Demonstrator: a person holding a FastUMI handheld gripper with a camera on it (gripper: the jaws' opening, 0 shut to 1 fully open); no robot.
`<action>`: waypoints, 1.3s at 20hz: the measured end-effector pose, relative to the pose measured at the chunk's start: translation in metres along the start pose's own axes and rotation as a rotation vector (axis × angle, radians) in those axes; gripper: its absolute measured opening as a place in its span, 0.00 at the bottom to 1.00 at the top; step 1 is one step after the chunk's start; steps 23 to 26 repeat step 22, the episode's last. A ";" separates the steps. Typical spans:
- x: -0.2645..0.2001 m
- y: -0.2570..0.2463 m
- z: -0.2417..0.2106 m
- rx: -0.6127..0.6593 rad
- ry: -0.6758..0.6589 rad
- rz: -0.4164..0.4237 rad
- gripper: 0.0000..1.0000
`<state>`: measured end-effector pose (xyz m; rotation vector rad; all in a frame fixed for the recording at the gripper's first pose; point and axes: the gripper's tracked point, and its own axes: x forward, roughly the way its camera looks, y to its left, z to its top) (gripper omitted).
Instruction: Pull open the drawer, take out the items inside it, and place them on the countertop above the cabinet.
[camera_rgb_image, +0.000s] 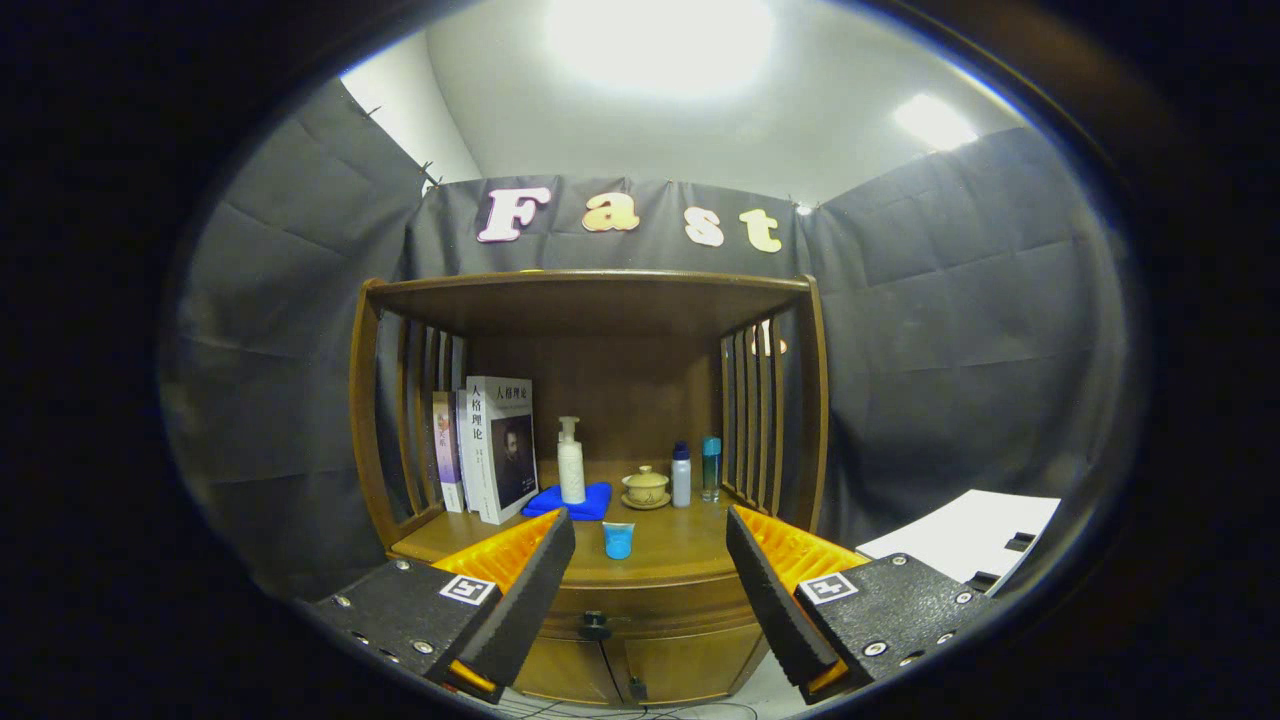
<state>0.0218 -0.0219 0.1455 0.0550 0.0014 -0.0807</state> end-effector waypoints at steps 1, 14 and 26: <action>-0.001 -0.001 0.001 -0.004 -0.002 -0.003 0.94; -0.003 -0.013 -0.003 0.001 0.003 -0.016 0.94; -0.003 -0.013 -0.004 -0.004 -0.007 -0.004 0.95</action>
